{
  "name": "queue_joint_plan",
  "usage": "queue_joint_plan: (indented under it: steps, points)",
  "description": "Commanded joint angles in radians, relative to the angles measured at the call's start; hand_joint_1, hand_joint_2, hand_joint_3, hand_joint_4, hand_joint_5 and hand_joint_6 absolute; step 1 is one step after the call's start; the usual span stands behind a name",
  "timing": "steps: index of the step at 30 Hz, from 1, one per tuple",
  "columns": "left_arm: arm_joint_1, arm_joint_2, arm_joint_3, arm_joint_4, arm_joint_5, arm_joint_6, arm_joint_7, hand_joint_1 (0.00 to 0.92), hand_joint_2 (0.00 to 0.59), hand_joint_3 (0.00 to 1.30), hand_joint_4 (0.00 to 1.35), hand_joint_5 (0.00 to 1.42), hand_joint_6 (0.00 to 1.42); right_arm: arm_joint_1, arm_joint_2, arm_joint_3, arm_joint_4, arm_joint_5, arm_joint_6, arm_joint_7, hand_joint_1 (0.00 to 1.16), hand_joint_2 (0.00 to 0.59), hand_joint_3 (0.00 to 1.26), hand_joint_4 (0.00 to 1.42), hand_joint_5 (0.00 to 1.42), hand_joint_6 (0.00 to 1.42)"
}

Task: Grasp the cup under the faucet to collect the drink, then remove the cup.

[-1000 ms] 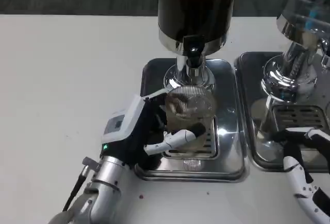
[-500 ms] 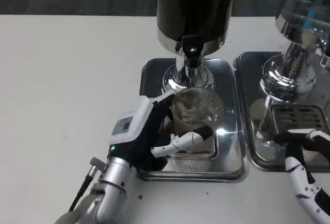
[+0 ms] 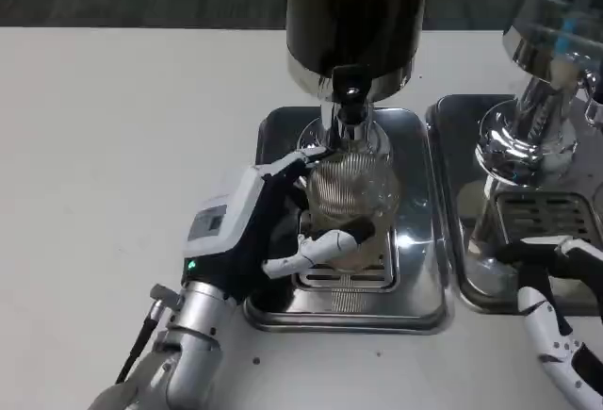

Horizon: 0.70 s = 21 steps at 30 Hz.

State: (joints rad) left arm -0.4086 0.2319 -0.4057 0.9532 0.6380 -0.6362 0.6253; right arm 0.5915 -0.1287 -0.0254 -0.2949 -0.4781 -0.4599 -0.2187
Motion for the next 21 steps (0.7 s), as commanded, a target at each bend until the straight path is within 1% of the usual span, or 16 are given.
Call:
queue_joint_plan:
  steps: [1,5,9,14,19,21]
  points:
    - [0.021,0.021,0.009,-0.035,0.003,-0.008,0.014,0.118,0.078,0.36,0.43,0.59,0.31,-0.003,-0.001,-0.002,0.009,0.013,0.007,0.003,0.33,0.478,0.58,0.46,0.42,0.38]
    - [0.045,0.036,0.017,-0.082,-0.004,-0.02,0.004,0.114,0.075,0.36,0.43,0.58,0.31,-0.004,-0.001,-0.003,0.012,0.014,0.004,0.002,0.33,0.478,0.58,0.46,0.42,0.38]
    - [0.09,0.061,0.03,-0.158,-0.014,-0.034,-0.018,0.097,0.071,0.36,0.43,0.58,0.31,-0.01,-0.002,-0.003,0.022,0.019,0.0,0.001,0.32,0.485,0.58,0.46,0.42,0.4]
    - [0.151,0.089,0.065,-0.255,-0.029,-0.031,-0.05,0.082,0.064,0.36,0.42,0.56,0.32,-0.024,-0.004,-0.002,0.035,0.024,-0.003,0.001,0.32,0.486,0.58,0.46,0.42,0.4]
    - [0.226,0.136,0.126,-0.36,-0.064,-0.026,-0.086,0.072,0.053,0.37,0.44,0.56,0.33,-0.037,-0.004,-0.001,0.046,0.026,-0.011,-0.003,0.31,0.486,0.58,0.46,0.42,0.4]
    - [0.257,0.163,0.156,-0.403,-0.075,-0.027,-0.105,0.072,0.053,0.38,0.45,0.57,0.35,-0.044,-0.004,-0.001,0.052,0.027,-0.013,-0.004,0.31,0.486,0.58,0.46,0.42,0.39]
